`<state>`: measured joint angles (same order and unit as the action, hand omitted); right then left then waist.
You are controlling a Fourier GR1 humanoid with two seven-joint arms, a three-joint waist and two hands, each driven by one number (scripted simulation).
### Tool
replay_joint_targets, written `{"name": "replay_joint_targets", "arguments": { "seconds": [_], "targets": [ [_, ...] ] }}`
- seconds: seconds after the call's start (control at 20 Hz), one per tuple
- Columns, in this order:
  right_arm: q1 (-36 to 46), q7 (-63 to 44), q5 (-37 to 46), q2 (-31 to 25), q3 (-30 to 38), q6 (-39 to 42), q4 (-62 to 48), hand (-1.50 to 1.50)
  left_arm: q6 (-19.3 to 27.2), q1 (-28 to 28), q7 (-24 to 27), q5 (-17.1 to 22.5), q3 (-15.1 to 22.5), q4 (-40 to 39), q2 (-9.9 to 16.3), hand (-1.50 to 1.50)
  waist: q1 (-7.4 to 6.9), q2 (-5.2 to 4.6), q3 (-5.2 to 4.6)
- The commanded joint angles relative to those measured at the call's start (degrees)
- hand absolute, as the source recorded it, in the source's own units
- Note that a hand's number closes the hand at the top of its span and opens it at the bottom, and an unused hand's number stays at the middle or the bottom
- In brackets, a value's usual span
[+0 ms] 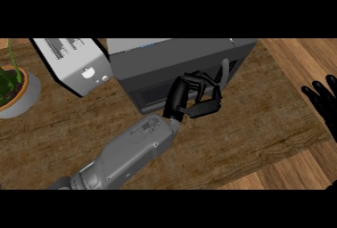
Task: Pick up the milk, place it into the microwave and close the microwave
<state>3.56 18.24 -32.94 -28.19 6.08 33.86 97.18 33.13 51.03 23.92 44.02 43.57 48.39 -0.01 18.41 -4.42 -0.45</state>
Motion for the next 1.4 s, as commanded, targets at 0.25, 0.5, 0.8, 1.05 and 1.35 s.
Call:
{"name": "replay_joint_targets", "arguments": {
  "seconds": [0.25, 0.5, 0.8, 1.05, 1.35],
  "targets": [
    [1.9, -2.2, -3.4, -1.7, 0.4, 0.5, 1.8, -1.5, -0.7, 2.8, 4.9, 4.2, -1.8, -4.2, 0.0, 1.5, 1.62, -0.53, 0.11],
    [2.8, -3.0, -4.9, -2.0, 0.6, 0.4, 1.7, -1.5, -0.9, 4.3, 6.2, 5.7, -1.8, -4.9, 0.0, 1.5, 1.94, -0.69, 0.25],
    [4.3, -4.7, -7.2, -3.7, 1.5, 0.1, 2.5, -1.5, -1.1, 3.7, 8.6, 7.5, -1.9, -6.1, 0.0, 1.5, 2.03, -0.82, 0.1],
    [4.0, -5.7, -8.7, -4.0, 1.6, 0.1, 2.1, -1.5, -1.5, 4.2, 9.8, 8.7, -1.0, -6.8, 0.0, 1.5, 2.34, -0.9, 0.25],
    [4.7, -6.6, -10.1, -5.4, 2.6, 0.3, 1.6, -1.5, -1.8, 4.2, 11.8, 10.1, -0.4, -7.4, 0.0, 1.5, 2.38, -1.09, 0.34]
  ]
}}
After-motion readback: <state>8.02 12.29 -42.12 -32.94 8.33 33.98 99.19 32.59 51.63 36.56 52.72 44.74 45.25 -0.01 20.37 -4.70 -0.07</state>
